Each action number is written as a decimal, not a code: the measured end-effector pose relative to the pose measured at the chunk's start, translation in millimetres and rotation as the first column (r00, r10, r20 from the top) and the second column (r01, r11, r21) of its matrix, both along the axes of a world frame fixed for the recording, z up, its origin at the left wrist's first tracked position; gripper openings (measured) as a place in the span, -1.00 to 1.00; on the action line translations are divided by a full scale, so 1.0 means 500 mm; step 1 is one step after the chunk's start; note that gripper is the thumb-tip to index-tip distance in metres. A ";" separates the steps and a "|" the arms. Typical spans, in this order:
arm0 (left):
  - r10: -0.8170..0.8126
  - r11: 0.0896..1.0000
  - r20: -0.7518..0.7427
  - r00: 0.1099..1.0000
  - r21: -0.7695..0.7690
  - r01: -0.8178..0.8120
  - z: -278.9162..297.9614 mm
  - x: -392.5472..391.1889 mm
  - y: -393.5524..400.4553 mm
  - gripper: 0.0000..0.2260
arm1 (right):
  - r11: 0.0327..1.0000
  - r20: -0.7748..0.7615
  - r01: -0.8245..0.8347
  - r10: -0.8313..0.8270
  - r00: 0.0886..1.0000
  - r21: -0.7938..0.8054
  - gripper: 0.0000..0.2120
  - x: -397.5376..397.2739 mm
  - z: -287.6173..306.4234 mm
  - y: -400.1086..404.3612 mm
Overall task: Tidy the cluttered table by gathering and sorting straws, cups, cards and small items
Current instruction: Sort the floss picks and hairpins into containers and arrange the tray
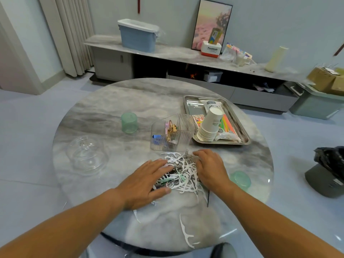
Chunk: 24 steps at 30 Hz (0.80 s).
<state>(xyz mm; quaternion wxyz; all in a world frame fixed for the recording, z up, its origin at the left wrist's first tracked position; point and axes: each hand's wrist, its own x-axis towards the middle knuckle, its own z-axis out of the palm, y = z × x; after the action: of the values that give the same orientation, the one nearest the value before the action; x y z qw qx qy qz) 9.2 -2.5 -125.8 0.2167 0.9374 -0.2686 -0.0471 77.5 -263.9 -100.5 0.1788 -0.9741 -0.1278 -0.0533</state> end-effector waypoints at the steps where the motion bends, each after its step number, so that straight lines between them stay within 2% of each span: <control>1: -0.042 0.999 0.086 0.995 0.024 0.040 0.004 -0.007 -0.011 -0.34 | 0.998 -0.024 -0.012 0.010 1.000 -0.057 -0.68 0.001 -0.001 -0.011; 3: -0.176 0.984 0.181 0.968 0.070 0.166 0.011 -0.025 -0.047 -0.24 | 0.992 -0.052 -0.022 0.016 0.999 -0.124 -0.66 0.001 0.001 -0.027; 6: -0.352 0.932 0.163 0.922 0.150 0.330 0.004 -0.056 -0.109 -0.15 | 0.985 -0.052 -0.024 0.015 0.999 -0.172 -0.63 -0.001 0.002 -0.043; 8: -0.373 0.918 0.135 0.918 0.195 0.345 -0.008 -0.065 -0.132 -0.12 | 0.982 -0.023 -0.003 -0.001 1.000 -0.189 -0.64 0.000 0.001 -0.055; 10: -0.314 0.935 0.116 0.942 0.210 0.285 -0.017 -0.065 -0.140 -0.15 | 0.987 0.020 0.021 -0.018 1.000 -0.157 -0.65 -0.002 0.001 -0.065; 12: -0.213 0.957 0.112 0.971 0.226 0.183 -0.020 -0.056 -0.139 -0.20 | 0.998 0.099 0.023 -0.017 0.995 -0.059 -0.67 -0.015 0.002 -0.067; 15: -0.024 0.964 0.126 0.992 0.266 -0.010 -0.023 -0.038 -0.132 -0.27 | 0.989 0.288 -0.082 0.044 0.957 0.121 -0.75 -0.057 -0.008 -0.047; 16: 0.036 0.957 0.143 0.989 0.282 -0.075 -0.023 -0.031 -0.130 -0.29 | 0.977 0.307 -0.122 0.063 0.950 0.177 -0.77 -0.075 -0.014 -0.033; 18: 0.135 0.937 0.173 0.975 0.299 -0.183 -0.022 -0.019 -0.126 -0.30 | 0.939 0.258 -0.135 0.052 0.965 0.315 -0.75 -0.110 -0.032 -0.004; 20: 0.198 0.917 0.193 0.961 0.309 -0.251 -0.019 -0.011 -0.118 -0.29 | 0.903 0.139 -0.048 -0.013 0.990 0.427 -0.68 -0.134 -0.050 0.023; 22: 0.247 0.917 0.180 0.952 0.275 -0.289 -0.017 -0.007 -0.104 -0.24 | 0.890 0.000 0.090 -0.100 0.995 0.447 -0.58 -0.147 -0.064 0.043; 24: 0.299 0.924 0.150 0.942 0.202 -0.326 -0.017 -0.009 -0.083 -0.19 | 0.901 -0.073 0.202 -0.188 0.979 0.384 -0.48 -0.147 -0.072 0.055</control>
<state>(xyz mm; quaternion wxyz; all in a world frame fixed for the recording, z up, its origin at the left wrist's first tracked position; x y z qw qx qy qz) 4.8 -43.9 -134.3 0.0984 0.9877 -0.1207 0.0127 4.1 -236.6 -136.5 0.3646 -0.9277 -0.0137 -0.0787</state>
